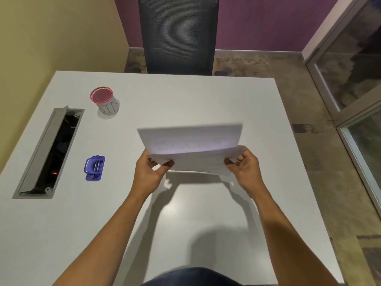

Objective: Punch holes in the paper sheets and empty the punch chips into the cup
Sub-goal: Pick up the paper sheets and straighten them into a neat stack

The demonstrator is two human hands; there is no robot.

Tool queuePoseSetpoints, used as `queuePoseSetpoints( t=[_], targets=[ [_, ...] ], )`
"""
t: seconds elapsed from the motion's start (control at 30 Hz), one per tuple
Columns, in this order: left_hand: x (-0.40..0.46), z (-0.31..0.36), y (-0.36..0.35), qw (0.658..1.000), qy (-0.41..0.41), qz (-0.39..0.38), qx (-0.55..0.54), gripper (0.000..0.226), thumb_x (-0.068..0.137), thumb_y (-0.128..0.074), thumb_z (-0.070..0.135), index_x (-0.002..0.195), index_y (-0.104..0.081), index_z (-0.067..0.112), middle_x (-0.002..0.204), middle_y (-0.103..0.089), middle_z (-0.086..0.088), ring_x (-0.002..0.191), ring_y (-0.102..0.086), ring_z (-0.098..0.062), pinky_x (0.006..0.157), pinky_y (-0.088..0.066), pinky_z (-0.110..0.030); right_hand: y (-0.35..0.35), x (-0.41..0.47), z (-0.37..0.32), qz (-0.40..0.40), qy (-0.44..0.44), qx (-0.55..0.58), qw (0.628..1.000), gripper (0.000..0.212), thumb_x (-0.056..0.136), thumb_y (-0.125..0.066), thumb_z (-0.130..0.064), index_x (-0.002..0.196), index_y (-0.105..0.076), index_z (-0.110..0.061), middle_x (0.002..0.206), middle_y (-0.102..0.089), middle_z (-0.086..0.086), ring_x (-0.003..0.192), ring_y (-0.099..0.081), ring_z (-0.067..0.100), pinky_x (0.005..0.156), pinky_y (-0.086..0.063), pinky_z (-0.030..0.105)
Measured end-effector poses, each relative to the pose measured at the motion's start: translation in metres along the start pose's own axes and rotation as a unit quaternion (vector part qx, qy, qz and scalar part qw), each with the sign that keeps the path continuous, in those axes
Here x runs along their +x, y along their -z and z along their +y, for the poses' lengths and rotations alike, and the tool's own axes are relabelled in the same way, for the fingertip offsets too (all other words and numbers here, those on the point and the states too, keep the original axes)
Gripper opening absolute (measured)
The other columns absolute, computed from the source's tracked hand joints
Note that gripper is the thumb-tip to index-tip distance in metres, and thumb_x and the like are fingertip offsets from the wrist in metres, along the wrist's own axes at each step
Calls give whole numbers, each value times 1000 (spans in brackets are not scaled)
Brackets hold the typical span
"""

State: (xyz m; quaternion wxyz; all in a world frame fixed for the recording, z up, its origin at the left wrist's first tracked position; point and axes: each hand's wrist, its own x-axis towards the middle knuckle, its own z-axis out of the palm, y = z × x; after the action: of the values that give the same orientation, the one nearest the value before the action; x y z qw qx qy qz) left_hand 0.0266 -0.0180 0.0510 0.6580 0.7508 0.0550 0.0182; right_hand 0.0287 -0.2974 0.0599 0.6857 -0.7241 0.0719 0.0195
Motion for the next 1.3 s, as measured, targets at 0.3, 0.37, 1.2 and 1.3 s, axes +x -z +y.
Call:
queuePoseSetpoints(
  t=[0.3, 0.37, 1.2, 1.3],
  targets=[
    [-3, -3, -15, 999, 5, 22, 25, 31, 84, -75, 11, 84, -58, 37, 80, -61, 23, 78, -59, -8, 74, -48, -31, -11, -7, 17, 25, -33, -60, 997, 26, 91, -67, -6, 108, -65, -25, 102, -70, -13, 90, -67, -8, 77, -52, 10],
    [-5, 3, -17, 999, -8, 35, 16, 32, 82, -75, 18, 90, -59, 45, 88, -66, 23, 86, -64, -7, 78, -52, -26, -11, -7, 14, 35, -21, -49, 998, 30, 90, -68, -6, 104, -63, -32, 103, -70, -13, 92, -67, -4, 79, -53, 12],
    [-22, -11, -36, 997, 54, 45, -4, 53, 81, -74, -1, 110, -53, 38, 108, -67, 10, 98, -65, 0, 84, -52, -19, -30, -24, 32, 56, -56, 0, 997, 46, 89, -58, 10, 127, -50, -14, 111, -63, -4, 105, -60, 4, 79, -49, 7],
    [-21, -10, -36, 997, 56, 46, -12, 44, 84, -73, 3, 108, -57, 36, 107, -69, 13, 99, -66, 1, 86, -52, -18, -31, -23, 36, 54, -56, -3, 997, 48, 90, -57, 10, 125, -49, -22, 112, -62, -9, 108, -58, 3, 79, -49, 6]
  ],
)
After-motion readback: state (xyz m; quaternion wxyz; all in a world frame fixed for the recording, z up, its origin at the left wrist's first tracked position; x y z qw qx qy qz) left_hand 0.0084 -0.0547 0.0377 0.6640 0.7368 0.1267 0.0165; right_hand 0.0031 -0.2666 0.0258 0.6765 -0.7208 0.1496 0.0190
